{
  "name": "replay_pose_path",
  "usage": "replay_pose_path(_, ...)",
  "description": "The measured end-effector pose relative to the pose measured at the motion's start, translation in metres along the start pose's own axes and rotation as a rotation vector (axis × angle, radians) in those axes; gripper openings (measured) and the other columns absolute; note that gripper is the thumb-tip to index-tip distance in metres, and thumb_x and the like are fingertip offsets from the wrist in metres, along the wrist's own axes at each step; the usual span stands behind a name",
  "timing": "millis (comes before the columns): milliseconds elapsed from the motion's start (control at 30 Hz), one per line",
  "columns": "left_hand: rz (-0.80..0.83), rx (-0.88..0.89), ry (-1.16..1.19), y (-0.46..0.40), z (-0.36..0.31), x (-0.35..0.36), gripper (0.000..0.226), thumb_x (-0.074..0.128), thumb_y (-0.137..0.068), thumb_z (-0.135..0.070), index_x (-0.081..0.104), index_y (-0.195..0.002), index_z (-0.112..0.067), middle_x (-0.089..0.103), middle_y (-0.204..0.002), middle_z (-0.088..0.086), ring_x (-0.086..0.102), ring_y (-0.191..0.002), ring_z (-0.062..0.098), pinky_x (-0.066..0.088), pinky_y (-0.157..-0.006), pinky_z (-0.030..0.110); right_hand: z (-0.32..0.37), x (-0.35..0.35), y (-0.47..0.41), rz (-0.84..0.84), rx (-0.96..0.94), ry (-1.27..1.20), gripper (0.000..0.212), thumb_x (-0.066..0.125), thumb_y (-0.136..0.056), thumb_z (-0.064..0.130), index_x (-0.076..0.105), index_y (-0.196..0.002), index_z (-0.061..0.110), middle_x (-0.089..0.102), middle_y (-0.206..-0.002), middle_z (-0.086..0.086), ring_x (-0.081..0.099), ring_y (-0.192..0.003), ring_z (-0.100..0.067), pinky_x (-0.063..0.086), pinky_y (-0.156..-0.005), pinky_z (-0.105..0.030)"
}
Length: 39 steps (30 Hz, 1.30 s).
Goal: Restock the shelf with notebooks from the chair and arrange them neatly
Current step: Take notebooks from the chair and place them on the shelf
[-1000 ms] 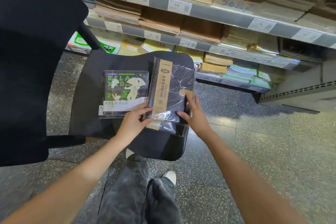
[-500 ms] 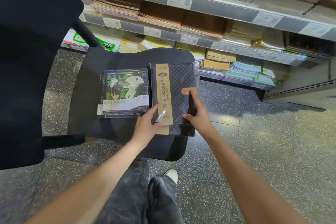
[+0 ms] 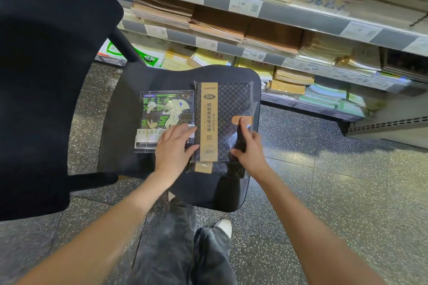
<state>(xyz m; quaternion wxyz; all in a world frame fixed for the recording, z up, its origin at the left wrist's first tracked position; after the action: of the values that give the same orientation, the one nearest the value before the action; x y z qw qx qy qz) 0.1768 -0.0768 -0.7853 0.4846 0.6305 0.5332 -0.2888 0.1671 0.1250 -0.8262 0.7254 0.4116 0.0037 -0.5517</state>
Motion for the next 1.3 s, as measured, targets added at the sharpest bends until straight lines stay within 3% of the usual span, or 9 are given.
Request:
replay_pose_path(67,0.098,-0.018,-0.008,-0.004,0.012,0.011,0.055,0.047,-0.091,-0.046,0.03,-0.142,-0.034,0.023,-0.153,-0.006,0.013,-0.142,0.018,0.012,-0.116,0.043,0.005,0.007,-0.003,0.0,0.001,0.018,0.091,0.062,-0.085,0.004,0.005,-0.144,0.044,0.021,-0.143,-0.014,0.029,-0.131,-0.032,0.024,-0.112,-0.049)
replay_pose_path(167,0.176,-0.015,-0.044,-0.006,0.03,0.02,0.058,0.038,-0.093,-0.05,0.015,-0.145,-0.039,0.006,-0.156,-0.01,0.002,-0.144,0.016,0.008,-0.115,0.048,0.01,0.01,-0.009,-0.025,0.005,0.087,0.092,0.061,-0.086,0.004,0.002,-0.143,0.046,0.019,-0.146,-0.014,0.025,-0.133,-0.033,0.025,-0.111,-0.049)
replay_pose_path(400,0.224,0.017,-0.053,-0.01,0.053,0.02,0.055,0.036,-0.093,-0.05,0.017,-0.144,-0.038,-0.007,-0.148,-0.019,-0.007,-0.143,0.013,-0.001,-0.116,0.047,0.024,0.022,-0.011,-0.025,-0.013,0.151,0.089,0.056,-0.089,0.006,-0.003,-0.144,0.045,0.014,-0.149,-0.015,0.02,-0.135,-0.035,0.024,-0.112,-0.047)
replay_pose_path(667,0.278,-0.001,-0.083,-0.016,0.05,0.011,0.053,0.037,-0.095,-0.048,0.023,-0.144,-0.035,0.006,-0.156,-0.011,-0.001,-0.144,0.013,0.006,-0.115,0.048,0.03,0.021,-0.008,0.037,-0.007,0.295,0.087,0.054,-0.092,0.016,-0.011,-0.144,0.04,0.003,-0.154,-0.013,0.017,-0.14,-0.035,0.03,-0.107,-0.046)
replay_pose_path(833,0.31,0.025,-0.097,-0.021,0.035,-0.006,0.051,0.039,-0.096,-0.041,0.028,-0.144,-0.027,0.019,-0.154,-0.006,0.009,-0.143,0.016,0.01,-0.116,0.043,0.04,0.011,-0.001,0.033,-0.01,0.397,0.073,0.052,-0.093,0.021,0.003,-0.147,0.031,0.002,-0.155,-0.008,0.017,-0.14,-0.032,0.029,-0.109,-0.044)
replay_pose_path(1067,0.307,0.15,-0.142,-0.029,-0.015,-0.05,0.051,0.043,-0.094,-0.037,0.03,-0.143,-0.026,0.026,-0.151,-0.005,0.019,-0.139,0.016,0.015,-0.115,0.041,0.077,-0.028,0.017,0.043,-0.069,0.523,0.051,0.049,-0.094,0.028,0.032,-0.14,0.015,0.035,-0.144,-0.009,0.036,-0.129,-0.033,0.037,-0.103,-0.045)
replay_pose_path(1300,0.242,0.252,-0.152,-0.048,-0.067,-0.119,0.05,0.044,-0.093,-0.032,0.033,-0.141,-0.024,0.029,-0.15,-0.003,0.025,-0.138,0.017,0.015,-0.115,0.039,0.131,-0.081,0.033,0.045,-0.083,0.58,0.048,0.045,-0.096,0.026,0.033,-0.139,0.007,0.035,-0.145,-0.011,0.034,-0.129,-0.033,0.034,-0.102,-0.042)
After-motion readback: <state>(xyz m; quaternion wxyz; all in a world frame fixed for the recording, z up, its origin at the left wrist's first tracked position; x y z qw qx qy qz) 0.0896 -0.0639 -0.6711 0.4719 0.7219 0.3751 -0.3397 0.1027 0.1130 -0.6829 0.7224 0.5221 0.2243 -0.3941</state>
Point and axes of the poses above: each hand's wrist, its own y-axis away from the middle knuckle, its own x-axis out of the palm, z = x × y, the point moved 10 cm from there along -y, towards the middle knuckle
